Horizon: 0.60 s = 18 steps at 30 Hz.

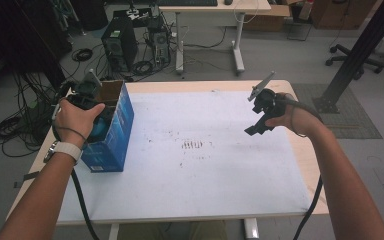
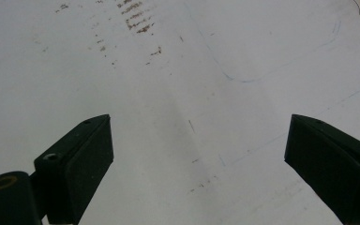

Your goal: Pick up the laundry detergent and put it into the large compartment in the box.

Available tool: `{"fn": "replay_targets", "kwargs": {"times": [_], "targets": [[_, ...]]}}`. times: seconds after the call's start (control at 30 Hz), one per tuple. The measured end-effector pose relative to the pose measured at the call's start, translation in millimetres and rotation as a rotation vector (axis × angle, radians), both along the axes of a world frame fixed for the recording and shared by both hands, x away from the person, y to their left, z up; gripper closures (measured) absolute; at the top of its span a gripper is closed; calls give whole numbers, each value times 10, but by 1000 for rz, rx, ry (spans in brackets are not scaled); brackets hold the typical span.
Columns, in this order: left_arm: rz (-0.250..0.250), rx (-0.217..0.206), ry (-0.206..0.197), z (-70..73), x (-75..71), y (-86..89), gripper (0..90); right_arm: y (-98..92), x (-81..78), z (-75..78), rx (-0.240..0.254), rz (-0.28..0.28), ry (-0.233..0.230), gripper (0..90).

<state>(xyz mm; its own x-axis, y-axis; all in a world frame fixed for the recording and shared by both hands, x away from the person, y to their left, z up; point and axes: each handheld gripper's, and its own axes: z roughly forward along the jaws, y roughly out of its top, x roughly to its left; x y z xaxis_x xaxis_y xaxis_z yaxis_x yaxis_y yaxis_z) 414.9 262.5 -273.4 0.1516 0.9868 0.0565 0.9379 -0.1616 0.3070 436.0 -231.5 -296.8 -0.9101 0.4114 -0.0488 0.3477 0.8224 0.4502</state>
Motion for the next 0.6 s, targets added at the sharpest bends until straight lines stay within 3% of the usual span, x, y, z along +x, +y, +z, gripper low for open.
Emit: {"fn": "replay_targets", "kwargs": {"times": [0.6], "targets": [[-9, -35, -9, 79, -57, 11, 158, 12, -39, 34, 1, 2, -7, 82]]}}
